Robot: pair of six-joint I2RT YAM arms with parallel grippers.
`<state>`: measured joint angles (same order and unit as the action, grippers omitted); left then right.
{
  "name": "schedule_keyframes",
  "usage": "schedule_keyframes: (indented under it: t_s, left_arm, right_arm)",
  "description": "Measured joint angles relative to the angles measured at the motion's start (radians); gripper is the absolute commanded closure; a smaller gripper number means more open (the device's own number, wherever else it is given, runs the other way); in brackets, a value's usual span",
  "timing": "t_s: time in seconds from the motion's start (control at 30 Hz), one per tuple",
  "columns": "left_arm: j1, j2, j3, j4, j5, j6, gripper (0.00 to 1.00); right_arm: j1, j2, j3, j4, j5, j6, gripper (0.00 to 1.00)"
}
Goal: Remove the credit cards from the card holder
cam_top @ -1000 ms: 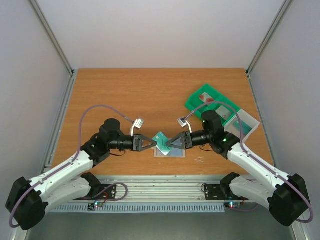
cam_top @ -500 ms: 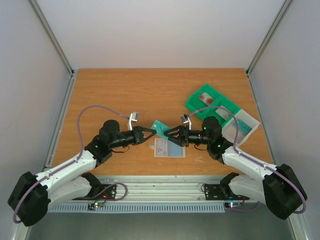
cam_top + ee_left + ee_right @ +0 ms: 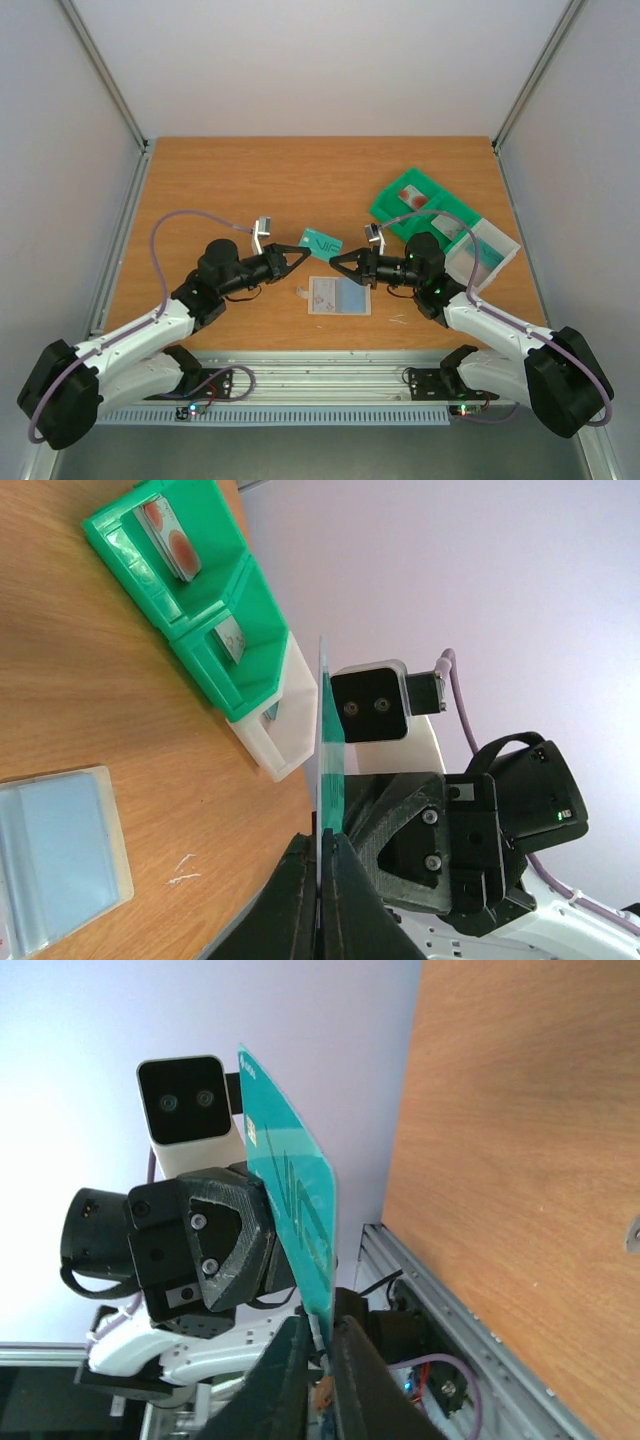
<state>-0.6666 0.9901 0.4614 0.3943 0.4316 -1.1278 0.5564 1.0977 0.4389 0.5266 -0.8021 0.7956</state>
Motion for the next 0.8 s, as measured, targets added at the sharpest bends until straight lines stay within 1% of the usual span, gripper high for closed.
schedule_keyframes:
  t_s: [0.07, 0.13, 0.27, 0.33, 0.43, 0.5, 0.63, 0.67, 0.7, 0.73, 0.8]
  left_arm:
    - [0.000, 0.009, 0.000, 0.013, -0.003, -0.008, 1.00]
    - [0.000, 0.016, 0.000, 0.019, -0.006, -0.016, 0.99]
    - [0.004, 0.023, 0.000, 0.023, -0.008, -0.026, 0.90]
    - [0.004, 0.023, 0.000, 0.022, -0.011, -0.026, 0.77]
    - [0.004, 0.022, 0.000, 0.018, -0.016, -0.023, 0.49]
    - [0.004, 0.021, 0.000, 0.006, -0.019, -0.015, 0.34]
    - [0.004, 0.010, 0.008, -0.061, -0.026, 0.013, 0.16]
    - [0.004, 0.008, 0.016, -0.086, -0.027, 0.022, 0.08]
    - [0.004, 0.005, 0.027, -0.115, -0.030, 0.033, 0.03]
    - [0.004, 0.001, 0.037, -0.144, -0.034, 0.044, 0.01]
    - [0.004, -0.010, 0.057, -0.198, -0.043, 0.074, 0.01]
  right_arm:
    - [0.000, 0.001, 0.001, -0.001, 0.003, -0.002, 0.99]
    - [0.000, 0.002, 0.002, 0.005, 0.007, -0.001, 0.99]
    - [0.000, 0.003, 0.003, 0.006, 0.011, -0.004, 0.99]
    - [0.000, 0.003, 0.003, 0.008, 0.010, -0.003, 0.99]
    - [0.000, 0.003, 0.003, 0.010, 0.009, -0.004, 0.99]
    - [0.000, 0.003, 0.003, 0.002, 0.009, -0.008, 0.99]
    - [0.000, -0.010, 0.010, -0.058, 0.015, -0.029, 0.99]
    - [0.000, -0.019, 0.012, -0.079, 0.019, -0.036, 0.99]
    - [0.000, -0.030, 0.016, -0.107, 0.023, -0.045, 0.99]
    - [0.000, -0.039, 0.020, -0.129, 0.025, -0.053, 0.99]
    - [0.000, -0.055, 0.036, -0.188, 0.029, -0.075, 0.99]
